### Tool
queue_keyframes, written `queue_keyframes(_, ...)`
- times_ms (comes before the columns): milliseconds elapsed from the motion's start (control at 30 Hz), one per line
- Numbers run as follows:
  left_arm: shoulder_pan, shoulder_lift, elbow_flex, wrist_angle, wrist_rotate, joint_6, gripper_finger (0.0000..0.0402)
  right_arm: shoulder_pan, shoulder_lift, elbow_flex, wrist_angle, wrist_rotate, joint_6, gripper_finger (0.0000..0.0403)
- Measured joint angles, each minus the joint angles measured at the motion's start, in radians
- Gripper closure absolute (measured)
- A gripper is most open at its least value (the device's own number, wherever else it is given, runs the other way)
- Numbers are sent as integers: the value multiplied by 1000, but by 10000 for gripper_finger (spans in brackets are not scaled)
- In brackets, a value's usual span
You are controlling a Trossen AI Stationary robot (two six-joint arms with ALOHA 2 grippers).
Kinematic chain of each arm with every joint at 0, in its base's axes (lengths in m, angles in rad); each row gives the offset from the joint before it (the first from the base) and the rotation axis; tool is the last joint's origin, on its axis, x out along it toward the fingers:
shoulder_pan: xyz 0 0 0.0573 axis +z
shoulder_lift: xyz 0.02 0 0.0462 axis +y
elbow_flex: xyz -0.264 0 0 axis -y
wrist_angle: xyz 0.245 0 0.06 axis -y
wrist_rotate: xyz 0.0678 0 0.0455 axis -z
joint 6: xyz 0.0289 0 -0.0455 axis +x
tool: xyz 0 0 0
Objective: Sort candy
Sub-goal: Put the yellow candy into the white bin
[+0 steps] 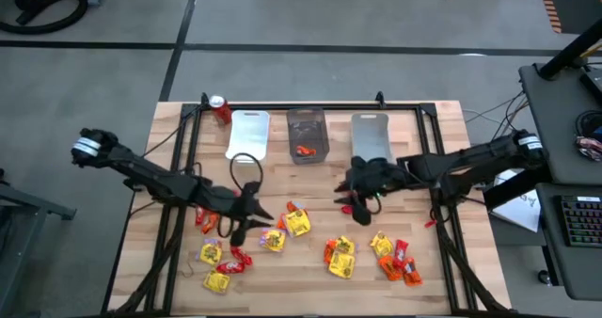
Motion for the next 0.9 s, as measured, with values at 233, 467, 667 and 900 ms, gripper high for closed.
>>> queue_keyframes(233, -7, 180, 78, 0, 10, 33, 272, 63, 0, 0, -33, 36, 2, 261)
queue_keyframes(467, -21, 346, 129, 53, -106, 192, 171, 80, 0, 0, -100, 36, 30, 259)
queue_keyframes(667, -39, 471, 203, 63, -170, 308, 128, 79, 0, 0, -129, 37, 44, 265)
queue_keyframes(900, -35, 588, 250, 63, -173, 308, 134, 79, 0, 0, -145, 37, 43, 264)
